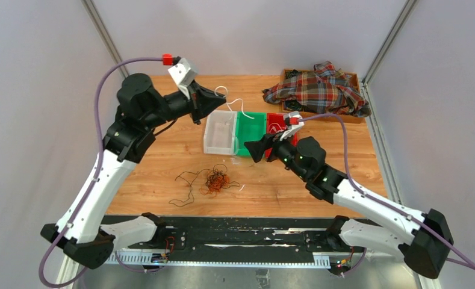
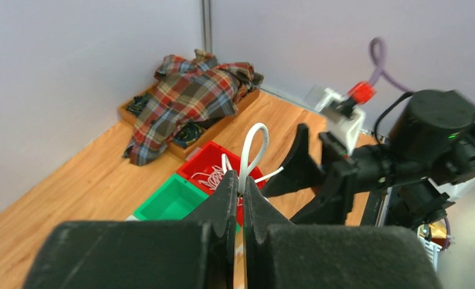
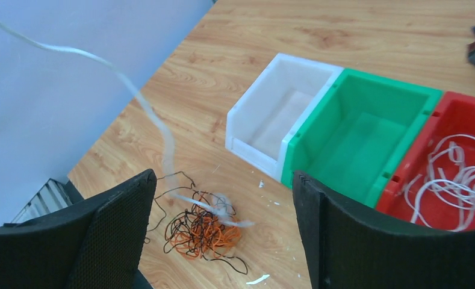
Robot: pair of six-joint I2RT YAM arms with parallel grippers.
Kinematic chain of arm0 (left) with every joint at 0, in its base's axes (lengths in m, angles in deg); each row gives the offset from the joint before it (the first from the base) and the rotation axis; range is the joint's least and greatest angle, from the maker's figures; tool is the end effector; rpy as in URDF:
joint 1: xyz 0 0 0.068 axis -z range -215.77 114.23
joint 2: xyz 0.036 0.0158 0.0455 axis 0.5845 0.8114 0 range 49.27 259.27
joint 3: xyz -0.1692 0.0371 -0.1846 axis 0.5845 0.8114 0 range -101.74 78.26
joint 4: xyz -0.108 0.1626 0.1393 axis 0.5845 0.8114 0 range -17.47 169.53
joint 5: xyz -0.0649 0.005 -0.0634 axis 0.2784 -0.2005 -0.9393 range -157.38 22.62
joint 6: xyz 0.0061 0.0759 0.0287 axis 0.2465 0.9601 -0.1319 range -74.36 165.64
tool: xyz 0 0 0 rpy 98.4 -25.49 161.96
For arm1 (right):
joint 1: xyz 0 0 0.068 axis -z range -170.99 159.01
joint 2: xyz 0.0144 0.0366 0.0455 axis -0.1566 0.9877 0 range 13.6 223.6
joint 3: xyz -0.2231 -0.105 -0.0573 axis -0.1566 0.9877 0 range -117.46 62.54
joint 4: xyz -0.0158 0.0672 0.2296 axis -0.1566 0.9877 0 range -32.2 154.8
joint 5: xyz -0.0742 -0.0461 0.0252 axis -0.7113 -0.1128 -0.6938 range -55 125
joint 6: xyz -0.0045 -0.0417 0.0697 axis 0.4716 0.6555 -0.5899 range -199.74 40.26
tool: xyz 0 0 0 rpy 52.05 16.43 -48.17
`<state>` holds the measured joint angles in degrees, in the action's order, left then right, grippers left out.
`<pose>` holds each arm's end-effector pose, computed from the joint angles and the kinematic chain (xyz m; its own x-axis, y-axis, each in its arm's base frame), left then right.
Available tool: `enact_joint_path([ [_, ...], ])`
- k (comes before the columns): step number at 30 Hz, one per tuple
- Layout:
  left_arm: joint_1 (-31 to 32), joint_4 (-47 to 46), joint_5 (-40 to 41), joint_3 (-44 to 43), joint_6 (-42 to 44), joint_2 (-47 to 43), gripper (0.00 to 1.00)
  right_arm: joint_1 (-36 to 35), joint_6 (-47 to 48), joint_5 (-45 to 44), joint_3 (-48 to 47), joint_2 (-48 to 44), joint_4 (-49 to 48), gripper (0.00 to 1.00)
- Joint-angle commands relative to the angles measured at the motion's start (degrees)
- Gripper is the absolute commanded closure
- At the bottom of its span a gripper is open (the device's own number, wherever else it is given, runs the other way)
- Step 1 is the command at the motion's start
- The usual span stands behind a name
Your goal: Untangle the cables
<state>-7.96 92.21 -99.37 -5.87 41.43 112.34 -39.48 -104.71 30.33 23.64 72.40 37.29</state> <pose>0.1849 -0.1398 0.4696 -0.0420 -0.0482 -0.9980 0.8633 0.5011 -0.0606 0.1812 0.1961 0.3043 -0.2860 0.3118 -0.9061 -0.6306 0.6507 0.4229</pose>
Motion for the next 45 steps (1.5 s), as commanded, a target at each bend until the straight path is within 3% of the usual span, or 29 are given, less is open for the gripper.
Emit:
enact_joint_path([
  [1, 2.5, -4.2, 0.6, -1.6, 1.0, 4.3, 1.0, 1.5, 1.2, -8.6, 0.6, -6.1, 6.8, 0.18],
  [7, 7.5, -8.0, -1.0, -8.5, 0.6, 15.0, 1.0, 2.8, 0.5, -19.5, -1.4, -9.5, 18.3, 0.24],
  [16, 10.0, -5.5, 0.6, -25.9, 2.3, 33.0, 1.0, 3.0, -1.6, -25.6, 2.2, -14.3, 22.9, 0.24],
  [23, 10.4, -4.4, 0.3, -36.3, 1.2, 40.9, 1.0, 3.0, -4.5, -26.0, 4.2, -16.1, 26.4, 0.25],
  [28, 10.5, -5.0, 0.3, -37.3, 2.2, 42.7, 1.0, 3.0, -8.0, -26.4, 5.6, -18.4, 31.3, 0.26],
  [39, 10.9, -5.3, 2.9, -30.5, 8.5, 45.6, 1.0, 3.0, -9.7, -30.9, 7.6, -31.4, 41.8, 0.26],
  [45, 11.6, -5.2, 4.1, -29.2, 9.6, 48.0, 1.0, 3.0, -9.4, -31.4, 7.0, -31.0, 42.6, 0.27],
])
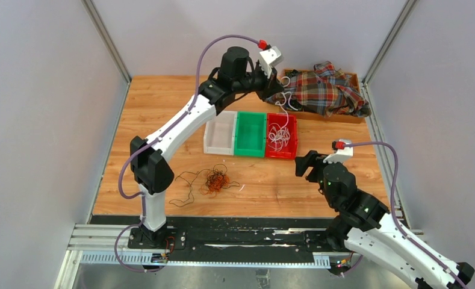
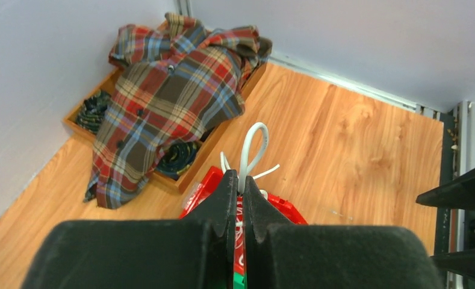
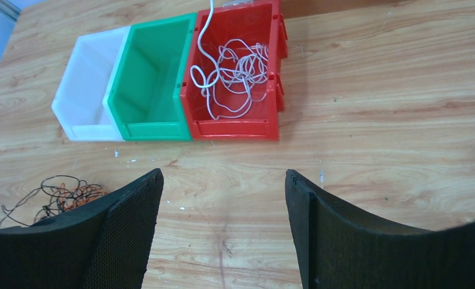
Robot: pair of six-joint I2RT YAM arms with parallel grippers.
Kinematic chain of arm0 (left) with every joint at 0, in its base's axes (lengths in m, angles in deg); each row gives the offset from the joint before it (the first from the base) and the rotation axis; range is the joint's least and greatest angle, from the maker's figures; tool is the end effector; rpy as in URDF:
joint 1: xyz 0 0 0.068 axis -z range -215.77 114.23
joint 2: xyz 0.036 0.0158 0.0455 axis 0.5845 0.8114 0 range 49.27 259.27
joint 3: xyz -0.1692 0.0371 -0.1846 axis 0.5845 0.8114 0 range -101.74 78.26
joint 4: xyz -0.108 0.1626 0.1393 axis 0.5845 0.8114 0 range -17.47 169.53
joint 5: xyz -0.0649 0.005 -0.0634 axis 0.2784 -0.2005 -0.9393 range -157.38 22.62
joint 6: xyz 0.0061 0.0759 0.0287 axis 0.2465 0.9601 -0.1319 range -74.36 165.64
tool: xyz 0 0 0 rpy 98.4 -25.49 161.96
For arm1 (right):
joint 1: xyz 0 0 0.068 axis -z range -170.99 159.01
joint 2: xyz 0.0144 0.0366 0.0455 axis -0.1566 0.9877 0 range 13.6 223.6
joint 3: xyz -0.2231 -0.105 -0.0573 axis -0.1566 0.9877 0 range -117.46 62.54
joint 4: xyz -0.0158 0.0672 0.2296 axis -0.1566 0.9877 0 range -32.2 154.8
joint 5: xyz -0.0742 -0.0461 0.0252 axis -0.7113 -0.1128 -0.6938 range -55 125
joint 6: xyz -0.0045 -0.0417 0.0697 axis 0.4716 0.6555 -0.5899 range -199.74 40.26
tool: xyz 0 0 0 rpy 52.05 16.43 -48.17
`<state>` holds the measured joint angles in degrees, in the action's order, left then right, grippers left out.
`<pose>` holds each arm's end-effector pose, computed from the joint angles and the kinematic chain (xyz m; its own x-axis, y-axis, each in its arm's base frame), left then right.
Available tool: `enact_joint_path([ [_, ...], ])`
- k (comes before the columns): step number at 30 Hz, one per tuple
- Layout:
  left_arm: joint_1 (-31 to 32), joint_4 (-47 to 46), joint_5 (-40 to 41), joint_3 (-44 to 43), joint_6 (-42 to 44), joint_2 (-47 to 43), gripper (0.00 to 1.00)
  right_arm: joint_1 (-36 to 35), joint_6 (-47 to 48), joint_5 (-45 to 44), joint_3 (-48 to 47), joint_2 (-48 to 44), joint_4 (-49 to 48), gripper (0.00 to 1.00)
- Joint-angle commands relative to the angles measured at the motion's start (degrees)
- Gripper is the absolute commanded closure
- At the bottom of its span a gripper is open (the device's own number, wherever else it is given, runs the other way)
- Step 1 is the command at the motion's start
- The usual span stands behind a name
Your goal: Untangle the cables
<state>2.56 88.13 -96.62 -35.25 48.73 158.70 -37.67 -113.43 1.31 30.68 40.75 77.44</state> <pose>0.3322 -0.3066 0.3918 -0.1069 0.1445 -0.9837 0.9237 0.3806 -0.0445 0.1296 0.0804 0.2684 -0.2790 0.3769 -0.8832 -0.0997 0.9034 0.4170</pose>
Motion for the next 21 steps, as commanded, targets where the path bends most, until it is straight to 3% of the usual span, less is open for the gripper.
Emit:
enact_joint_path([
  [1, 1.2, -0.6, 1.7, 0.6, 2.8, 1.9, 1.0, 1.2, -0.8, -2.3, -0.1, 0.9, 2.6, 0.27],
  [8, 2.8, 4.2, 7.2, 5.7, 9.3, 3.7, 1.0, 1.3, -0.7, -3.0, -1.0, 0.9, 4.1, 0.27],
  [16, 5.8, 9.9, 18.2, 5.2, 15.8, 9.3, 1.0, 1.3, 0.5, -6.4, -3.1, 0.2, 7.2, 0.27],
  [21, 6.7, 8.0, 17.7, 5.1, 14.1, 11.9, 1.0, 1.4, 1.4, -6.2, -4.8, 2.0, 7.7, 0.26],
])
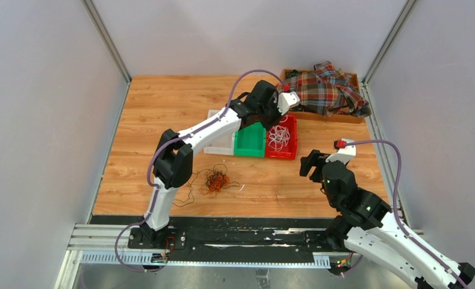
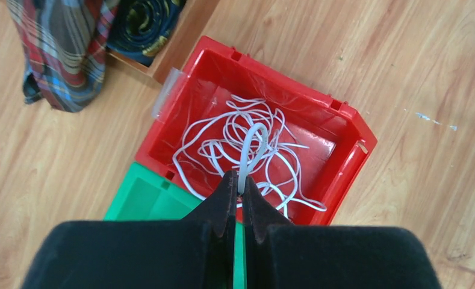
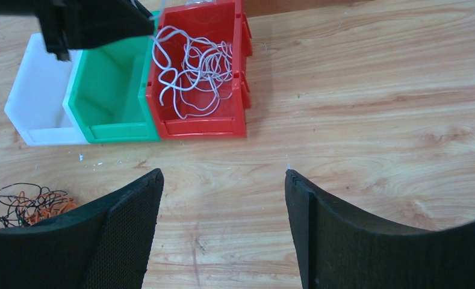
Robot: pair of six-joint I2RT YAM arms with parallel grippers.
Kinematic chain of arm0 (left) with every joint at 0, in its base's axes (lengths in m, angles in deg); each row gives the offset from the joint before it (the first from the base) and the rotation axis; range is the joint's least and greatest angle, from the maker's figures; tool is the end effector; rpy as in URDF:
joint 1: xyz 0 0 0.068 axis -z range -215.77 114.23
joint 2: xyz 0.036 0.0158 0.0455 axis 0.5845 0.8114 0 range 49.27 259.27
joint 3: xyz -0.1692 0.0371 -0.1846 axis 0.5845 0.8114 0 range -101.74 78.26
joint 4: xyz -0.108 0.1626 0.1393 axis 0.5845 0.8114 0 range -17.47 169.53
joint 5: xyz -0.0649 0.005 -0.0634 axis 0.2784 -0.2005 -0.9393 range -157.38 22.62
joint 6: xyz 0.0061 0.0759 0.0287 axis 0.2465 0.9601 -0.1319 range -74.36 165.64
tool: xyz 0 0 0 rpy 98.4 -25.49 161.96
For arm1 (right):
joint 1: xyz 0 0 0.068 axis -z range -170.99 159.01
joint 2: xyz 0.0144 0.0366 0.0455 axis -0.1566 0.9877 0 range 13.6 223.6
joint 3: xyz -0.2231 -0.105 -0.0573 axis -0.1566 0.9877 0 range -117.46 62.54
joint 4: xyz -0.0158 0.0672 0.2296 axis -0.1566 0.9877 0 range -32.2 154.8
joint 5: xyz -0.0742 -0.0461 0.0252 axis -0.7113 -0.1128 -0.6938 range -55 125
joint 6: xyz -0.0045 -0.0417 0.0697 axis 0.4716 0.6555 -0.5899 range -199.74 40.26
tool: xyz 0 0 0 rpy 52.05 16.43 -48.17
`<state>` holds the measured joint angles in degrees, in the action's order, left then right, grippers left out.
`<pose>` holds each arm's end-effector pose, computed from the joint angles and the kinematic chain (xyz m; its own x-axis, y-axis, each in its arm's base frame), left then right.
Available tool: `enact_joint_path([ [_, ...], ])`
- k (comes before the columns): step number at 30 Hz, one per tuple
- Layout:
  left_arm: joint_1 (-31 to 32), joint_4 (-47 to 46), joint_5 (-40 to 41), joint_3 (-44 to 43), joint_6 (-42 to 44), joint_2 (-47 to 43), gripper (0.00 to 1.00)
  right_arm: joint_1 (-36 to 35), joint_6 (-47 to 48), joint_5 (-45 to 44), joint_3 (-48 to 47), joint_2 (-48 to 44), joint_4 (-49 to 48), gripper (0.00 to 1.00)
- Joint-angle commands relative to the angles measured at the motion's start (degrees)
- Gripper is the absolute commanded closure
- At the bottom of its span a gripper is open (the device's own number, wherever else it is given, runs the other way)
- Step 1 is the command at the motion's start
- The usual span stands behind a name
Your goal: Untangle the cables
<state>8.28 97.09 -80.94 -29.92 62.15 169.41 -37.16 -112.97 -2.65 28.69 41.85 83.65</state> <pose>0.3380 -0.3500 0.2521 -0.1794 0.5580 -0.8102 0.8993 0.4269 0.0948 0.1294 0.0726 0.2651 -0.2961 0.3181 -0.9006 -0.0145 0.9413 0.3372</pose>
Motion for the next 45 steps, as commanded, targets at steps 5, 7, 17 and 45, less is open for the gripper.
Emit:
enact_joint_path([
  [5, 1.7, -3.1, 1.6, -0.7, 0.1, 5.0, 1.0, 1.0, 0.9, -1.4, -3.1, 2.7, 2.0, 0.26],
  [7, 1.7, -2.9, 2.1, -1.5, -0.7, 6.6, 0.99, 1.0, 0.7, -0.9, -3.0, 3.1, 2.2, 0.26],
  [17, 1.4, 3.8, 3.0, -4.1, -1.2, 3.3, 0.33, 1.4, 1.2, 0.1, -4.4, 3.2, 3.1, 0.26],
  [45, -12.3, 28.0, 0.6, 48.4, 18.4, -44.8, 0.12, 1.7, 3.6, 23.6, -6.8, 28.1, -12.6, 0.25],
])
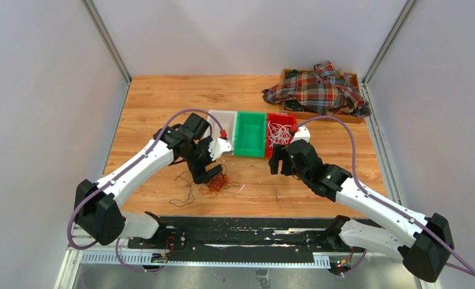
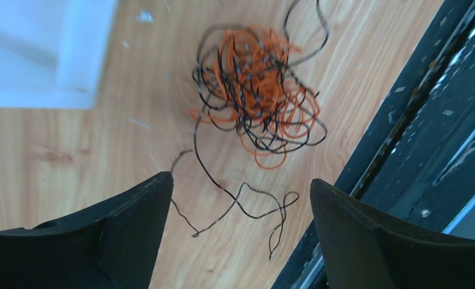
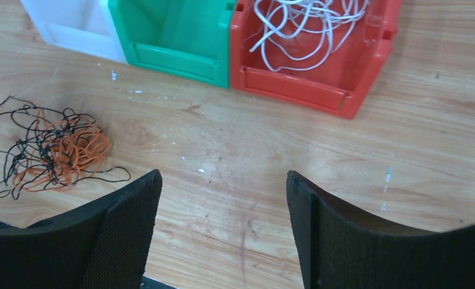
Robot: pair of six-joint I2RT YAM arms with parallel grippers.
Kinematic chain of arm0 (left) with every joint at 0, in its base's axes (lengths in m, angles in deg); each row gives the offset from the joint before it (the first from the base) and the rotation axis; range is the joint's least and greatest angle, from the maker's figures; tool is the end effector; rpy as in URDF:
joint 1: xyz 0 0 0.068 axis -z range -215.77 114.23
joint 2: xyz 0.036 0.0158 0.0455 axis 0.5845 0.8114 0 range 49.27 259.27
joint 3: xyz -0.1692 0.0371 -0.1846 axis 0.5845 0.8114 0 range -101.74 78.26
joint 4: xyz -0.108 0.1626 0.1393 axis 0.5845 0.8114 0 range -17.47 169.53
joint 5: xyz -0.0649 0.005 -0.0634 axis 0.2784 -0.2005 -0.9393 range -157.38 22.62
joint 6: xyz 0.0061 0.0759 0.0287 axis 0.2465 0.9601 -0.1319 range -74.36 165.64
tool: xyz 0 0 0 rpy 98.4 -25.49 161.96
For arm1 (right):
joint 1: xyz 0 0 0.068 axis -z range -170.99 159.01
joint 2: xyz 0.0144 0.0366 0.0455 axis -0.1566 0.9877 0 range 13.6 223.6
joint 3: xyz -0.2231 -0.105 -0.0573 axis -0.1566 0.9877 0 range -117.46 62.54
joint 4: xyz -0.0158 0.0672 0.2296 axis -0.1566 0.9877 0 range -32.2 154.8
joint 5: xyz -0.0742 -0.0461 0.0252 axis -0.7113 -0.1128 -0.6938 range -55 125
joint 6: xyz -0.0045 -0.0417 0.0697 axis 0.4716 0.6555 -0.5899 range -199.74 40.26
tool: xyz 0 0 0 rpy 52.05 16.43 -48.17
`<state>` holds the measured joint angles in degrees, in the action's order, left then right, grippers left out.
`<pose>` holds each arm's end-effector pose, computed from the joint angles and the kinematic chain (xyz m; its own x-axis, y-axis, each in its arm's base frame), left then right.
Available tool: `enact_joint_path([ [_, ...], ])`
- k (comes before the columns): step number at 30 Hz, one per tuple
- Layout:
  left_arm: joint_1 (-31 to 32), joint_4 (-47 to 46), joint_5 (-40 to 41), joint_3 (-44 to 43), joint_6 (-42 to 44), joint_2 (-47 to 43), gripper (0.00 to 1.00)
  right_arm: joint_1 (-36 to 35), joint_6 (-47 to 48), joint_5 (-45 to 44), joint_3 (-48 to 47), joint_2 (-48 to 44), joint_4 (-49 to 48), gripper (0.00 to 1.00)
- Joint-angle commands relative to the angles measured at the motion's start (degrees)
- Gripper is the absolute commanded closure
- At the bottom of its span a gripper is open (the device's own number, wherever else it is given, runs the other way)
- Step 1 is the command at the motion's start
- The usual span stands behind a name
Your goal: Untangle the cables
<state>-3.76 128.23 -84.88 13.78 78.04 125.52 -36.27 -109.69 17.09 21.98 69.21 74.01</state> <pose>0.1970 -0.1482 0.2332 -0.3380 0.8140 -0.4724 0.9290 0.3690 -0.0290 0.1791 0.1501 0.2416 -0.5617 0.1080 -0.8203 -0.2433 0.9261 0.2885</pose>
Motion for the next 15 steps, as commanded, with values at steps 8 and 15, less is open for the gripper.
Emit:
enact_joint_path([
  [8, -0.6, -14.9, 15.2, 13.0, 5.8, 0.1, 0.26, 0.7, -1.1, 8.0, 1.4, 0.4, -3.6, 0.28],
  [15, -0.6, -17.2, 16.4, 14.2, 4.6, 1.5, 0.42, 0.6, -1.9, 8.9, 2.8, -0.9, -4.8, 0.29],
])
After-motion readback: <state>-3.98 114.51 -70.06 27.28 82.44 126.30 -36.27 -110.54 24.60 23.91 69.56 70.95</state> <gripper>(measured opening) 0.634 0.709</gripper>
